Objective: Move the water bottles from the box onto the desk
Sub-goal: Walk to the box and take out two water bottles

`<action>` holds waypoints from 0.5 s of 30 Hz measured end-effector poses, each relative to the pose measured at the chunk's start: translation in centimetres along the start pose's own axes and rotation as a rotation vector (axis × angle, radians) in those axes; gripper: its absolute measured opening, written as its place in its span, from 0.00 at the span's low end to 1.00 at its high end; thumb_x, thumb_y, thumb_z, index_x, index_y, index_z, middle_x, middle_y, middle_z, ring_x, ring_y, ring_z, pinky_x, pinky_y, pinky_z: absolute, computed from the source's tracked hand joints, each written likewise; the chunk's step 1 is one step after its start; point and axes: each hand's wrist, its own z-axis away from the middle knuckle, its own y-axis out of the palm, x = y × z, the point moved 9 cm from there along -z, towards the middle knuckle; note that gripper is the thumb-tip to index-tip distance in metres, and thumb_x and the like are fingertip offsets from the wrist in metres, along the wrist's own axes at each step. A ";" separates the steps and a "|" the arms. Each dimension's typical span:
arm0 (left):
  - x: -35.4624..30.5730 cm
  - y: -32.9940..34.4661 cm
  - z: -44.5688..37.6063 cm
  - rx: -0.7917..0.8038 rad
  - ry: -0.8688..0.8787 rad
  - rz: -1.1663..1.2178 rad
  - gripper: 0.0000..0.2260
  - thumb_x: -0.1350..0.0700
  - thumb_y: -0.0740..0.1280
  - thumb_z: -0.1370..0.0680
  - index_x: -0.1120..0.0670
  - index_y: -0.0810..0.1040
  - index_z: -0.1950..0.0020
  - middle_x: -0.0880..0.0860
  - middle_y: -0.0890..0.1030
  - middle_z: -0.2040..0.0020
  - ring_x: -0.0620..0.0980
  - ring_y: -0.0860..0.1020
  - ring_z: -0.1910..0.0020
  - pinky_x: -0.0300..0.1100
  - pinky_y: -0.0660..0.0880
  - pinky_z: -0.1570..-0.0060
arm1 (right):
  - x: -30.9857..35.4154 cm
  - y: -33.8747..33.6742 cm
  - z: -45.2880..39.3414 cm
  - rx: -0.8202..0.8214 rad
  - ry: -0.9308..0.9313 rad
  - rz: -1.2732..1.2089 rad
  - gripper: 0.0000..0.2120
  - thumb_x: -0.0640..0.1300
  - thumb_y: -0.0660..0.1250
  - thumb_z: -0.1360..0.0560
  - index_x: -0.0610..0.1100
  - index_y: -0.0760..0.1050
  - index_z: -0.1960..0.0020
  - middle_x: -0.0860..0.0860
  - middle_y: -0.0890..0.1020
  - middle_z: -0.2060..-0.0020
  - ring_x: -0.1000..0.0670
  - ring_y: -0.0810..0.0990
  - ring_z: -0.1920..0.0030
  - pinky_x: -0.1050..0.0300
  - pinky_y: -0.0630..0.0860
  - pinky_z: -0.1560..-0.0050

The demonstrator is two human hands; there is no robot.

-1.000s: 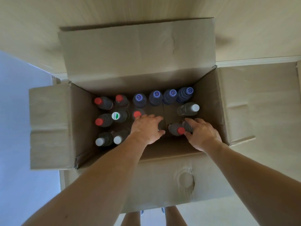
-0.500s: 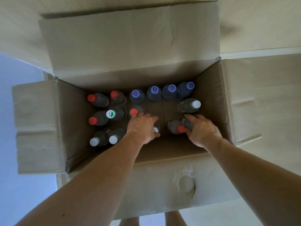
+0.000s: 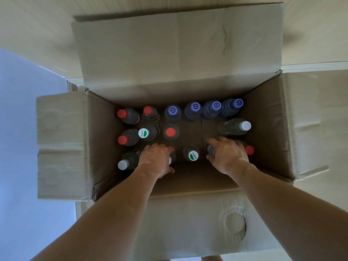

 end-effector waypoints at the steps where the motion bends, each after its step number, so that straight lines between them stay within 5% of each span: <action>1: 0.0 0.3 -0.2 0.010 0.005 -0.005 0.30 0.40 0.74 0.27 0.44 0.70 0.27 0.50 0.76 0.35 0.53 0.73 0.34 0.48 0.66 0.34 | 0.8 0.3 -0.3 0.008 -0.030 0.016 0.30 0.58 0.63 0.21 0.58 0.56 0.22 0.49 0.70 0.28 0.44 0.67 0.27 0.43 0.58 0.24; 7: -0.2 1.4 -2.0 0.031 0.059 -0.078 0.32 0.44 0.76 0.28 0.45 0.70 0.26 0.51 0.75 0.34 0.54 0.75 0.34 0.47 0.68 0.35 | 4.5 2.6 -2.7 0.087 -0.183 0.135 0.33 0.55 0.69 0.24 0.58 0.58 0.23 0.50 0.73 0.31 0.44 0.69 0.29 0.41 0.52 0.23; 15: 0.5 2.6 -3.7 0.045 0.156 -0.152 0.34 0.50 0.77 0.27 0.46 0.67 0.24 0.51 0.73 0.29 0.56 0.74 0.33 0.50 0.69 0.33 | 5.6 4.4 -6.3 0.188 -0.277 0.252 0.35 0.52 0.72 0.26 0.55 0.59 0.24 0.48 0.72 0.30 0.43 0.72 0.30 0.42 0.62 0.29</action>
